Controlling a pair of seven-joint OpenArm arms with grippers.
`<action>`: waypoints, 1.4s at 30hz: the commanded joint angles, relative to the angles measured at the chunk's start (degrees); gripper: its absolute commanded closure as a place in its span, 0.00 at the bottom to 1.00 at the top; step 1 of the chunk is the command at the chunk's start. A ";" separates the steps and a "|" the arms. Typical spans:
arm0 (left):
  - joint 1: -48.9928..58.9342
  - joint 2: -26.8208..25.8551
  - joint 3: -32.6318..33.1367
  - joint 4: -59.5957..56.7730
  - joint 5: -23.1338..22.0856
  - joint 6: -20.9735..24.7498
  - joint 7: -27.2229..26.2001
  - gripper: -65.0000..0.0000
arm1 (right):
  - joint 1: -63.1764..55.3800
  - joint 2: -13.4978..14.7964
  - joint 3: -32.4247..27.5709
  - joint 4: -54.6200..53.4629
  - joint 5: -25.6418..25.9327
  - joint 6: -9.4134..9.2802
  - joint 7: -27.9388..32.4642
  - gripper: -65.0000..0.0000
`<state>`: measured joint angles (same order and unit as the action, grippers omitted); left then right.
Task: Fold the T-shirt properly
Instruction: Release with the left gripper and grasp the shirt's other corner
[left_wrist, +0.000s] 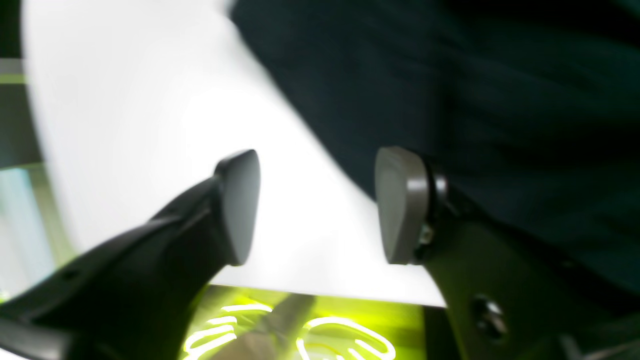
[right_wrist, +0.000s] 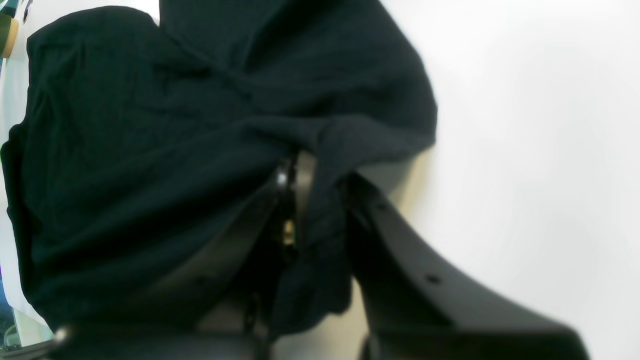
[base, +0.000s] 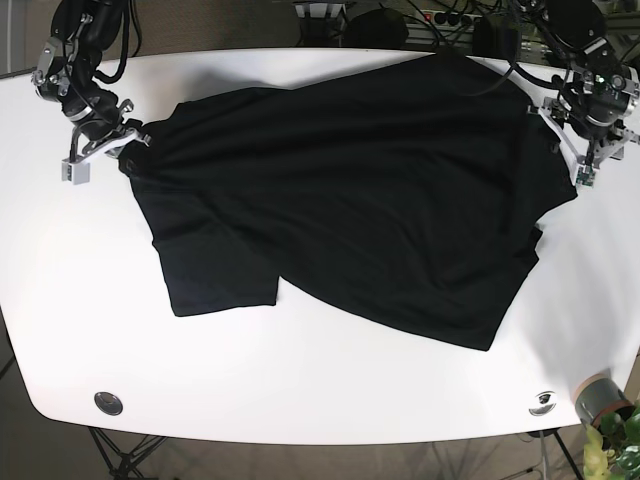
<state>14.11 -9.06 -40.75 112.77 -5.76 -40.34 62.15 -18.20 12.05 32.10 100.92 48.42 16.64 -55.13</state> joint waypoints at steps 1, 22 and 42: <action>-0.97 -2.59 -0.08 1.21 -3.08 0.34 1.89 0.42 | 0.22 0.83 0.47 0.92 0.94 0.28 1.20 0.97; -33.14 -10.41 11.08 -30.00 -0.44 4.78 -7.07 0.42 | 2.59 -0.93 0.39 0.92 0.94 0.10 1.46 0.97; -56.97 -13.31 21.02 -87.85 -0.70 12.95 -43.38 0.42 | 4.44 -1.02 0.39 0.75 0.85 -0.16 1.38 0.97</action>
<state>-40.18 -22.02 -21.26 27.05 -5.34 -26.83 21.41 -14.33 10.31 32.25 100.71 48.16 16.25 -54.74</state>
